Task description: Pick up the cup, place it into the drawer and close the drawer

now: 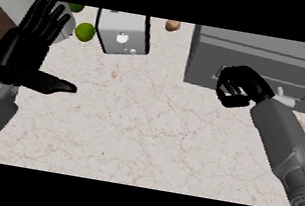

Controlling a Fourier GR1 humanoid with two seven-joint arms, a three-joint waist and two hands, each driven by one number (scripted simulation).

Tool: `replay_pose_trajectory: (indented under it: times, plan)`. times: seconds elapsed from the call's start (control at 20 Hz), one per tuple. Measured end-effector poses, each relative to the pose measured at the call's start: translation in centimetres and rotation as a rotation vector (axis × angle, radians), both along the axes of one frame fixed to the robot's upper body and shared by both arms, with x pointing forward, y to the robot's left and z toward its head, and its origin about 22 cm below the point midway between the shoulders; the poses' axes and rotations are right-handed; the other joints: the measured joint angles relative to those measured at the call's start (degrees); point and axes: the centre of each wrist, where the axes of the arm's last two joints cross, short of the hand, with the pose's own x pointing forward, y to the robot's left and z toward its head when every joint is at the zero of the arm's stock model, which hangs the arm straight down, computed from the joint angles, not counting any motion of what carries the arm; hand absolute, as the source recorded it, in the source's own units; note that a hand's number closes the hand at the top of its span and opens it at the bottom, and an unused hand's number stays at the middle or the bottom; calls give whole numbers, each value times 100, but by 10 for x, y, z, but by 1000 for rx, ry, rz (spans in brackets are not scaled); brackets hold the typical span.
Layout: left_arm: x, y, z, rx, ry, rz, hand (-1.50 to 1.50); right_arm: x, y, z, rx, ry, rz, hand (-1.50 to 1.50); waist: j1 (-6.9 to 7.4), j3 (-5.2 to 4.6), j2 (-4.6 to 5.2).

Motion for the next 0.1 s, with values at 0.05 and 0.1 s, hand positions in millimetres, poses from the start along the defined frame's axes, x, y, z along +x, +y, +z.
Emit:
replay_pose_trajectory:
  times: [0.05, 0.1]
  plan:
    - [-1, 0, -3, -3, 2, -5, -150, -1, -1, -1, 7, -4, 0, 150, 14, -2, -2]
    - [-1, -1, -4, -5, 4, -5, -150, -1, -2, -1, 16, -7, 2, 150, 8, 1, 6]
